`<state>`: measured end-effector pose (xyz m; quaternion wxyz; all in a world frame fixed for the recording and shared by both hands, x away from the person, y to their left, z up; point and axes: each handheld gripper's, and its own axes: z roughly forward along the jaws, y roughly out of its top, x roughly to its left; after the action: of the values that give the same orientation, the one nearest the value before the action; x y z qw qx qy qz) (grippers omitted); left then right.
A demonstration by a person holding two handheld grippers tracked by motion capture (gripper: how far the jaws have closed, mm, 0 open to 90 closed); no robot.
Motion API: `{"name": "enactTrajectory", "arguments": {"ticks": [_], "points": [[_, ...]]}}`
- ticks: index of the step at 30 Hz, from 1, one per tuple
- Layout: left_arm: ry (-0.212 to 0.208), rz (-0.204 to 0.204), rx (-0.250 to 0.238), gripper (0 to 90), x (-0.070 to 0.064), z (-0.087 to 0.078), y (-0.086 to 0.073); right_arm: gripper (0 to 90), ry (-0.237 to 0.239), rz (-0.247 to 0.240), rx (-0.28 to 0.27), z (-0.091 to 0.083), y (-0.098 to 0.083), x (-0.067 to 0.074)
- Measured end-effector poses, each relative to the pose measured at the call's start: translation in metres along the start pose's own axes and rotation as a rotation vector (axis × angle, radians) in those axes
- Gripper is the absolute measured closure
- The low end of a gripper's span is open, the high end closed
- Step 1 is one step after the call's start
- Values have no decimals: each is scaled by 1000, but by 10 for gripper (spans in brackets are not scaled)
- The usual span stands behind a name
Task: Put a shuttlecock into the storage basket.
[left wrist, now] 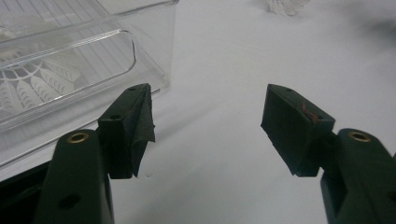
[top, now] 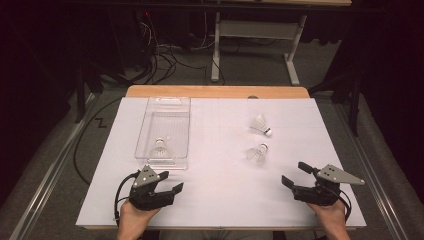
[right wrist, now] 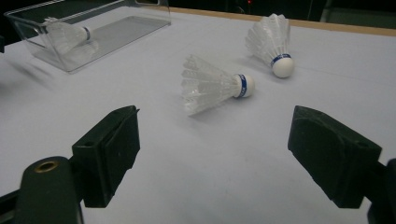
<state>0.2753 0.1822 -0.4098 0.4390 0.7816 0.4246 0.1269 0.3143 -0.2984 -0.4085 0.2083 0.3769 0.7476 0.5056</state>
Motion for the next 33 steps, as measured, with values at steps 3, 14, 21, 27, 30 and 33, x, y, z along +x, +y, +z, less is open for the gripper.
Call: {"name": "enactTrajectory", "arguments": {"ticks": [3, 14, 21, 27, 30, 33], "points": [[2, 1, -5, 344, -1, 0, -1, 175, 14, -14, 9, 6, 4, 4], [1, 7, -4, 339, -1, 0, -2, 195, 9, -33, 48, 26, 17, 13], [5, 10, -5, 337, -2, 1, -2, 207, 4, -40, 82, 33, 20, 17], [3, 12, -6, 336, -1, 2, -1, 210, -22, -35, 105, 41, 24, 17], [2, 15, -8, 335, -2, 2, -1, 211, -34, -44, 117, 46, 27, 19], [0, 11, -11, 335, -2, 1, -1, 212, -45, -55, 122, 50, 30, 21]]}}
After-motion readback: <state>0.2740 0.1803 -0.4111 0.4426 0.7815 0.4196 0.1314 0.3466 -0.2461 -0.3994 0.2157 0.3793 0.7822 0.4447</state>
